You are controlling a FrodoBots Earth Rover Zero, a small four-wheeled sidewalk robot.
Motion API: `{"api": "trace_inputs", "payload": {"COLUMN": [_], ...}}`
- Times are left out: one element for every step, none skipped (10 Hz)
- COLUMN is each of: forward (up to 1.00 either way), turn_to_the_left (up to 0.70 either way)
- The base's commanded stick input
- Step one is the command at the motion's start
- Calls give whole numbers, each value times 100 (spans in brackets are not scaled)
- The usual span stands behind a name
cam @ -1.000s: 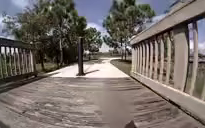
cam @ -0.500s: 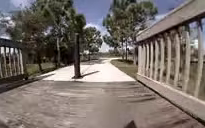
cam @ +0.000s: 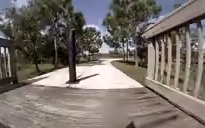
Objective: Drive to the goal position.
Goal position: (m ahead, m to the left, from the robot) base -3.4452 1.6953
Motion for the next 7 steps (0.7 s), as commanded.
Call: {"api": "trace_inputs", "payload": {"forward": [85, 85, 85, 85, 85, 85, 85], "turn_to_the_left": [0, 0, 0, 0, 0, 0, 0]}}
